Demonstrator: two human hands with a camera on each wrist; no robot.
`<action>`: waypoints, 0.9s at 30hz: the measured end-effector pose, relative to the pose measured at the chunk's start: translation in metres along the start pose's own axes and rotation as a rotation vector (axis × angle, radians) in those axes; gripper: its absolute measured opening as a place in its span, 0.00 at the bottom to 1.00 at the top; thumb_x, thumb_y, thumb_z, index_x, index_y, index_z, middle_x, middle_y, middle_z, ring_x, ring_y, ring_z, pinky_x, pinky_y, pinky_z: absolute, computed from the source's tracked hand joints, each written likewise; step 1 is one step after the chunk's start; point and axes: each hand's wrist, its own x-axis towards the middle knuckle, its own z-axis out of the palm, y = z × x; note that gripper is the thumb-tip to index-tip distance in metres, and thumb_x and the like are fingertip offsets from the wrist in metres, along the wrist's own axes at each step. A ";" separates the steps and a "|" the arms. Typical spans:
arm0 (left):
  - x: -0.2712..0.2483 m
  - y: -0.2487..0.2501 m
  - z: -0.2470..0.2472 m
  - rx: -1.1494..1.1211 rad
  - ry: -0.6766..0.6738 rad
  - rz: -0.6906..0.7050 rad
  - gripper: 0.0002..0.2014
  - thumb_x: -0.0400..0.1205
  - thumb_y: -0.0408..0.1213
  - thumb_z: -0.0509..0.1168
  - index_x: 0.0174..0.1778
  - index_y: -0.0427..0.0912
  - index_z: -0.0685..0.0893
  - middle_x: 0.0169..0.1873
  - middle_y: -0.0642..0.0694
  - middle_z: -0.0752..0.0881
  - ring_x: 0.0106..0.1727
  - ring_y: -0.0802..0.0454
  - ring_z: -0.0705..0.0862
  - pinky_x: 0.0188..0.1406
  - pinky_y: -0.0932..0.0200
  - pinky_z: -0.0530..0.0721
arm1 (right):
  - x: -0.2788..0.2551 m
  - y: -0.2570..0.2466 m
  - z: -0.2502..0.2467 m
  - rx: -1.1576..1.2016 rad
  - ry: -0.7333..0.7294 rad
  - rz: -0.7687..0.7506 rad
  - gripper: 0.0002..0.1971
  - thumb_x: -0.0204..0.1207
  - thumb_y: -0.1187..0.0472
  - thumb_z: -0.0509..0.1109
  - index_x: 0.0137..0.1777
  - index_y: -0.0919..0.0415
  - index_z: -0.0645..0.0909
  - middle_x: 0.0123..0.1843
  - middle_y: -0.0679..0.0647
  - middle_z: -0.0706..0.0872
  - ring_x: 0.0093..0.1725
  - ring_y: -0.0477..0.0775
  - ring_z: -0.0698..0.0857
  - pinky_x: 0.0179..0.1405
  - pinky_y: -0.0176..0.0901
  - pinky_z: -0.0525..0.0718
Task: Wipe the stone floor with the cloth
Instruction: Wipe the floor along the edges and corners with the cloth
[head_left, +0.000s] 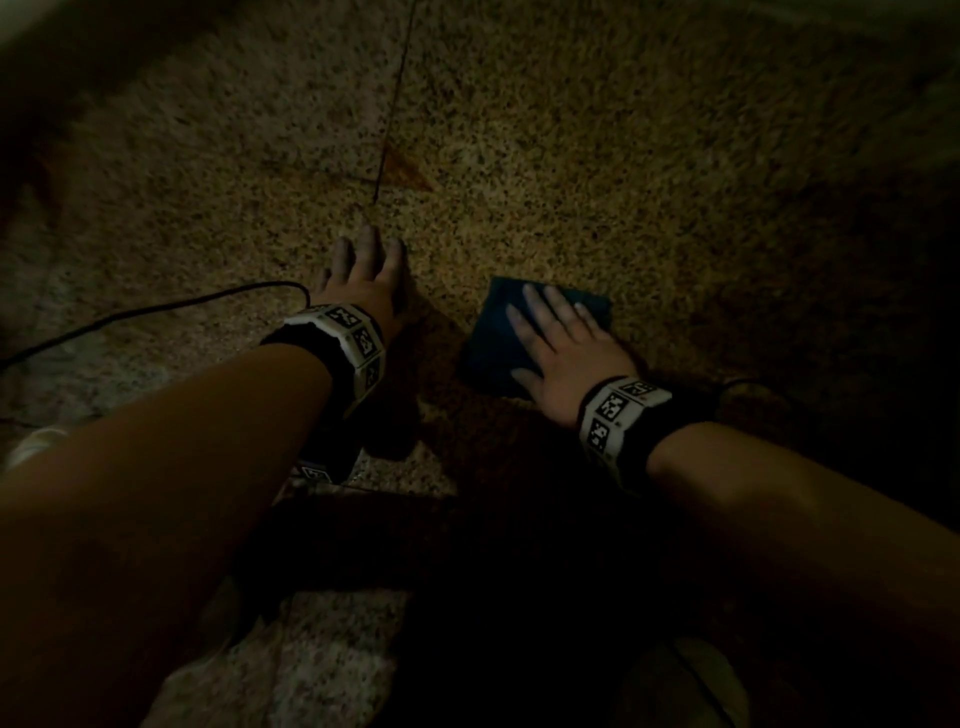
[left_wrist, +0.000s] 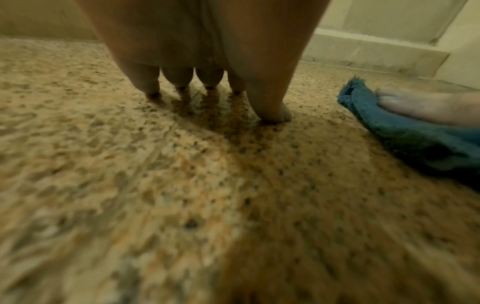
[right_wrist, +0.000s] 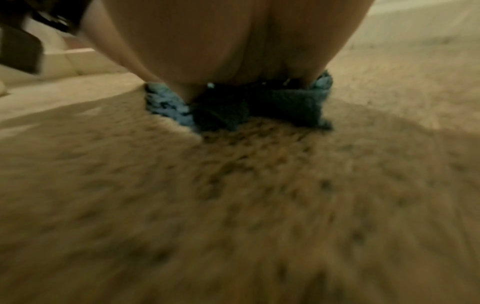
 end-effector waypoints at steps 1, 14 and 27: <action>0.000 -0.001 0.001 -0.003 0.003 0.004 0.41 0.85 0.52 0.57 0.82 0.52 0.33 0.80 0.47 0.27 0.82 0.40 0.32 0.81 0.41 0.45 | 0.001 0.001 -0.001 0.000 0.004 -0.001 0.33 0.86 0.42 0.41 0.82 0.51 0.28 0.82 0.51 0.25 0.82 0.53 0.29 0.79 0.49 0.32; -0.001 -0.001 0.009 -0.001 0.050 0.002 0.38 0.86 0.53 0.52 0.82 0.53 0.31 0.80 0.48 0.28 0.82 0.42 0.32 0.80 0.42 0.46 | 0.044 0.015 -0.041 0.209 0.091 0.288 0.32 0.87 0.44 0.41 0.83 0.53 0.30 0.83 0.54 0.27 0.82 0.56 0.30 0.80 0.51 0.33; -0.007 0.012 0.013 -0.024 0.054 -0.019 0.44 0.83 0.63 0.52 0.82 0.47 0.32 0.81 0.43 0.29 0.82 0.39 0.33 0.80 0.43 0.39 | -0.016 0.018 0.007 0.042 -0.021 0.107 0.32 0.86 0.44 0.41 0.82 0.52 0.28 0.82 0.55 0.25 0.82 0.59 0.29 0.81 0.52 0.36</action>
